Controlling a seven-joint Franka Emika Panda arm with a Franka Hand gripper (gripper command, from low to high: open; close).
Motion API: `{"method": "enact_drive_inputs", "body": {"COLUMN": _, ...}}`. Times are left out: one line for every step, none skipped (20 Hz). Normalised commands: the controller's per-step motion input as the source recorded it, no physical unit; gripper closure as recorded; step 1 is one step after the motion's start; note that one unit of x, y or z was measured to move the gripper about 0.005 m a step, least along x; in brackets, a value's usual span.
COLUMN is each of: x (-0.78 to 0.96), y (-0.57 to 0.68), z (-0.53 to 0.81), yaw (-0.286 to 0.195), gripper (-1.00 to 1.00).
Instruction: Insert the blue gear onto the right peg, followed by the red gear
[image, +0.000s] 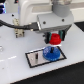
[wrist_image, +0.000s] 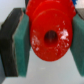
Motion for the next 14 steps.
{"method": "enact_drive_inputs", "body": {"x": 0.57, "y": -0.09, "z": 0.05, "yaw": 0.000, "gripper": 1.00}}
{"method": "enact_drive_inputs", "body": {"x": 0.51, "y": -0.14, "z": 0.02, "yaw": 0.000, "gripper": 1.00}}
{"method": "enact_drive_inputs", "body": {"x": 0.47, "y": -0.14, "z": 0.02, "yaw": 0.000, "gripper": 1.00}}
{"method": "enact_drive_inputs", "body": {"x": 0.47, "y": -0.18, "z": 0.02, "yaw": 0.000, "gripper": 1.00}}
{"method": "enact_drive_inputs", "body": {"x": 0.45, "y": -0.17, "z": 0.02, "yaw": 0.000, "gripper": 1.00}}
{"method": "enact_drive_inputs", "body": {"x": 0.39, "y": -0.21, "z": 0.02, "yaw": 0.000, "gripper": 1.00}}
{"method": "enact_drive_inputs", "body": {"x": 0.37, "y": -0.21, "z": 0.00, "yaw": 0.000, "gripper": 1.00}}
{"method": "enact_drive_inputs", "body": {"x": 0.37, "y": -0.20, "z": 0.02, "yaw": 0.000, "gripper": 1.00}}
{"method": "enact_drive_inputs", "body": {"x": 0.34, "y": -0.19, "z": -0.01, "yaw": 0.000, "gripper": 1.00}}
{"method": "enact_drive_inputs", "body": {"x": 0.24, "y": -0.19, "z": 0.02, "yaw": 0.000, "gripper": 1.00}}
{"method": "enact_drive_inputs", "body": {"x": 0.18, "y": -0.21, "z": -0.09, "yaw": 0.000, "gripper": 1.00}}
{"method": "enact_drive_inputs", "body": {"x": 0.27, "y": 0.01, "z": 0.10, "yaw": 0.000, "gripper": 1.00}}
{"method": "enact_drive_inputs", "body": {"x": 0.33, "y": -0.12, "z": 0.33, "yaw": 0.000, "gripper": 1.00}}
{"method": "enact_drive_inputs", "body": {"x": 0.21, "y": -0.01, "z": 0.45, "yaw": 0.000, "gripper": 1.00}}
